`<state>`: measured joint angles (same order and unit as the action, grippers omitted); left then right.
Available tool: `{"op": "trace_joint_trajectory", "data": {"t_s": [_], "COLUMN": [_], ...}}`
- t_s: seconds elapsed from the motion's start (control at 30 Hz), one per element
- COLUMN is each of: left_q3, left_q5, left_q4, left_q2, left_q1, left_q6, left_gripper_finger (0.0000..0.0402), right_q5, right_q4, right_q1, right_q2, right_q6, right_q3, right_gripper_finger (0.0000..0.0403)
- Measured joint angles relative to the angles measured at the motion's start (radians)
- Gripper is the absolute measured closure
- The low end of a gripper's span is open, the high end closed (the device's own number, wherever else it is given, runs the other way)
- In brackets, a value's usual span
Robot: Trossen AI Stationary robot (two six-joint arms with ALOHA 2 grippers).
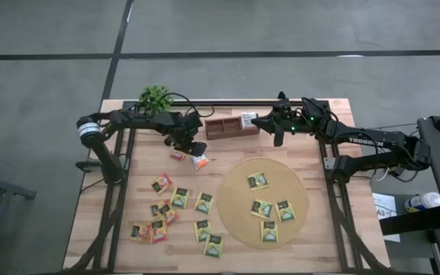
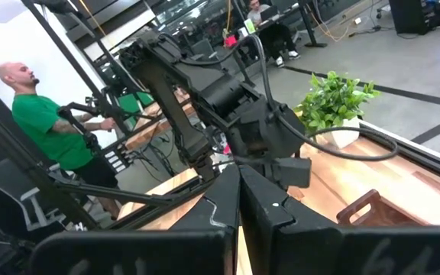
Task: Pick & Place Tea
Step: Put the white tea bag into the right section of the wooden organizer
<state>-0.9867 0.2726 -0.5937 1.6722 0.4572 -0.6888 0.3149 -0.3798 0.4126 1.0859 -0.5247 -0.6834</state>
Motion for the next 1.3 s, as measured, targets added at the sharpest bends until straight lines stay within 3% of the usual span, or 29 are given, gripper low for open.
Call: {"op": "trace_joint_trajectory", "data": {"t_s": [0.33, 0.6, 0.9, 1.07, 1.3], "left_q3": [0.001, 0.006, -0.018, -0.059, -0.204], "left_q5": [0.008, 0.03, 0.001, -0.108, -0.418], "left_q4": [0.017, -0.001, -0.08, -0.127, -0.221], "left_q2": [0.049, 0.001, -0.181, -0.306, -0.382], "left_q1": [0.0, -0.002, -0.006, -0.024, -0.124], "left_q6": [-0.001, 0.045, 0.166, 0.261, 0.541], "left_gripper_finger": [0.0273, 0.0388, 0.04, 0.0401, 0.0401], "right_q5": [0.0, -0.001, -0.001, 0.003, 0.007], "right_q4": [0.0, 0.001, 0.004, 0.047, 0.213], "right_q1": [0.001, 0.001, 0.0, 0.0, 0.0], "right_q2": [0.0, 0.0, 0.0, 0.001, 0.013], "right_q6": [0.0, 0.003, 0.002, 0.004, 0.016], "right_q3": [0.0, 0.0, -0.006, -0.051, -0.169], "right_gripper_finger": [0.0394, 0.0394, 0.0394, 0.0394, 0.0393]}}
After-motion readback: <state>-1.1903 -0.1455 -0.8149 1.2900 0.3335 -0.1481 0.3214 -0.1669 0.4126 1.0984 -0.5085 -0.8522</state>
